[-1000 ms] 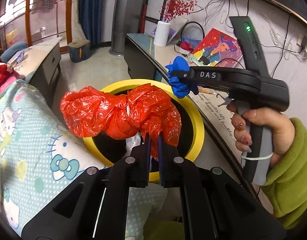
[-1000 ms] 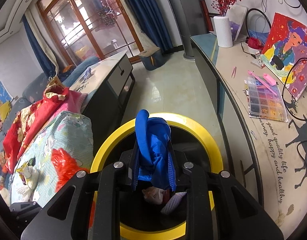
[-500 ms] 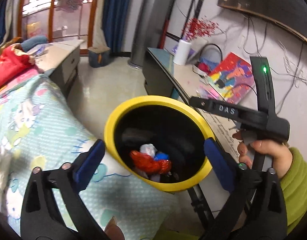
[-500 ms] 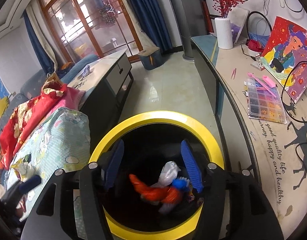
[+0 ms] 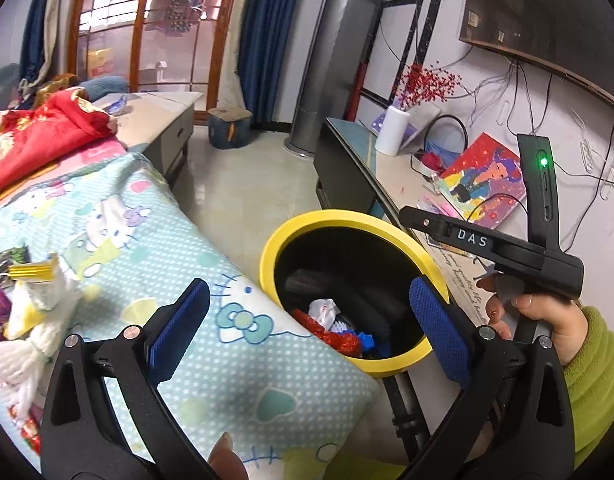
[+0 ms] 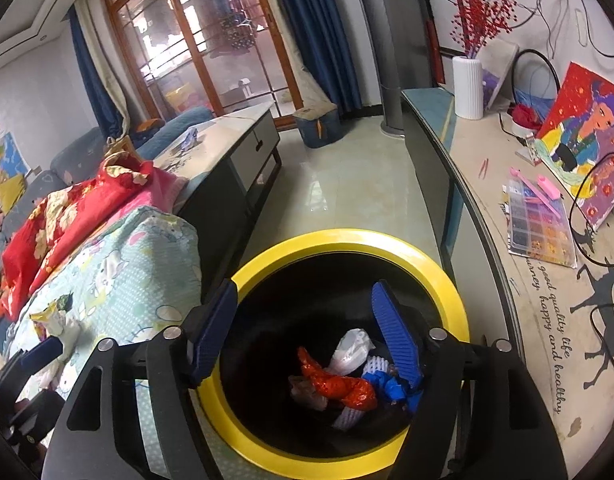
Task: Collect trash
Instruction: 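Move both tools back over the remaining trash on the bed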
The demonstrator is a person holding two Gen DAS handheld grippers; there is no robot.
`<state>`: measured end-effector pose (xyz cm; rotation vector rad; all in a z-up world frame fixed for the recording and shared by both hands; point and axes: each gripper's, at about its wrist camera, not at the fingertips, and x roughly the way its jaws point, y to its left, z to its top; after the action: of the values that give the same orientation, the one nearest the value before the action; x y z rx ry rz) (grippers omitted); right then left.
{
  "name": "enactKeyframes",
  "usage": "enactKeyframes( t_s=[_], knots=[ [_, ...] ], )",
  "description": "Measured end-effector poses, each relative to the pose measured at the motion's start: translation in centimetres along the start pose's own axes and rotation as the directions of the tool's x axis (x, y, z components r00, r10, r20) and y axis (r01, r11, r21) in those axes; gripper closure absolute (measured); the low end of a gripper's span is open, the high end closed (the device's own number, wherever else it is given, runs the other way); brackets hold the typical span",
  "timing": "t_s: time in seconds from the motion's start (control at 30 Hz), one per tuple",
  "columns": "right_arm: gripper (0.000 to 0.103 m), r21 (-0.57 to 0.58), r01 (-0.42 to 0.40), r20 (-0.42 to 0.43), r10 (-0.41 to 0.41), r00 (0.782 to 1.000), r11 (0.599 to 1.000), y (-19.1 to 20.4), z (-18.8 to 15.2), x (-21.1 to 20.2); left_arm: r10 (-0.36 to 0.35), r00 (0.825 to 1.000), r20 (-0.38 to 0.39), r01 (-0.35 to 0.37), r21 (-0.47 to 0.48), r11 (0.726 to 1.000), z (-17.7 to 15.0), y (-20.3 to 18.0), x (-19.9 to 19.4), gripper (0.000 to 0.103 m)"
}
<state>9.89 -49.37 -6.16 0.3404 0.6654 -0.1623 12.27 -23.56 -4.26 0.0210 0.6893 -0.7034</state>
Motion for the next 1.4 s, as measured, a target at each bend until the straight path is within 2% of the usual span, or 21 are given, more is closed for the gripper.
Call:
enactKeyframes(
  t_s=[0.4, 0.63, 0.97, 1.4],
  knots=[
    [0.031, -0.088, -0.055, 0.024, 0.058, 0.998, 0.995, 4.3, -0.1, -1.8, 0.080, 0.995, 0.065, -0.077, -0.053, 0.996, -0.1, 2.4, -3.0, 0.011],
    [0.029, -0.138, -0.095, 0.025, 0.099, 0.995, 0.986, 6.9, -0.4, -2.5, 0.134, 0.985, 0.106, -0.122, -0.114, 0.986, -0.1, 4.9, -5.0, 0.011],
    [0.028, -0.223, -0.161, 0.020, 0.170, 0.985, 0.961, 11.2, -1.5, -3.6, 0.204, 0.967, 0.149, -0.171, -0.207, 0.963, -0.6, 8.7, -7.8, 0.011],
    [0.027, -0.325, -0.240, -0.024, 0.246, 0.969, 0.915, 16.4, -3.2, -4.0, 0.288, 0.942, 0.172, -0.225, -0.311, 0.923, -1.1, 12.7, -10.4, 0.011]
  ],
)
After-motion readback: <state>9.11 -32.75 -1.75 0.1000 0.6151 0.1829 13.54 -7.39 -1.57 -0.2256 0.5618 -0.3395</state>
